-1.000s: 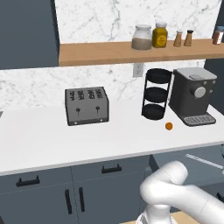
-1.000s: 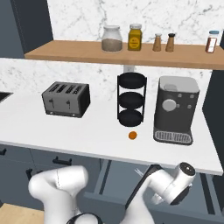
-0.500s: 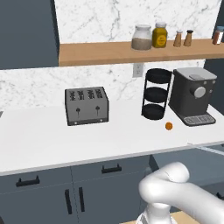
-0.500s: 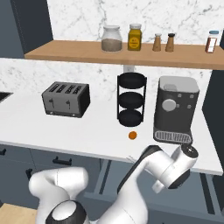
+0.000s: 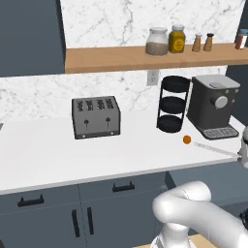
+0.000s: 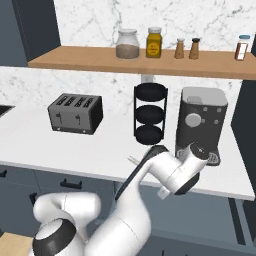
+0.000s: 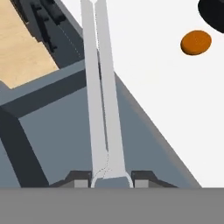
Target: Pick the tongs from the drawer and place it on the counter.
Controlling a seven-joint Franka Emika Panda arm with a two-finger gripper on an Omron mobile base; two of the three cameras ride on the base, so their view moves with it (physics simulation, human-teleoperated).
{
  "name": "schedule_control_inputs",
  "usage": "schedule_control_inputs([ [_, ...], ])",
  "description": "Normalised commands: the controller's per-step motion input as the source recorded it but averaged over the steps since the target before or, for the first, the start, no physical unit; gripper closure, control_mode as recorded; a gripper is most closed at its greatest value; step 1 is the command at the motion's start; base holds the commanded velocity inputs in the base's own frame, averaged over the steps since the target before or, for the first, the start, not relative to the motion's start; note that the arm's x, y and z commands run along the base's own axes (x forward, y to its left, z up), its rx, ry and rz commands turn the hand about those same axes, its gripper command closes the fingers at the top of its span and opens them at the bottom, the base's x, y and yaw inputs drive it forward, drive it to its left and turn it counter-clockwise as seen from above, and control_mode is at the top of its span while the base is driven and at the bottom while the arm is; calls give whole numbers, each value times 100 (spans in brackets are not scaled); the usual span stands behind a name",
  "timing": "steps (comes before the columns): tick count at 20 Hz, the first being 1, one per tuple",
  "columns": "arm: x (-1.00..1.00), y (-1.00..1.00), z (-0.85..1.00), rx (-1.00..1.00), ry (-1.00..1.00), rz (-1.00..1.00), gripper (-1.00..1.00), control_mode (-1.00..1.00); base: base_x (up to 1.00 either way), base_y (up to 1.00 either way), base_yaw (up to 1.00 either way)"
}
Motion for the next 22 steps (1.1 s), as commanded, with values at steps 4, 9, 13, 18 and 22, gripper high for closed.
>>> schedule_control_inputs([
  [4,80,100,0,0,0,0,100,-100,0,0,0],
  [9,82,100,0,0,1,0,100,-100,0,0,0],
  [13,72,95,-10,0,5,0,100,-100,0,0,0],
  [18,69,73,-40,-6,8,0,100,-100,0,0,0],
  [22,48,28,-43,-7,3,0,-100,-100,0,0,0],
])
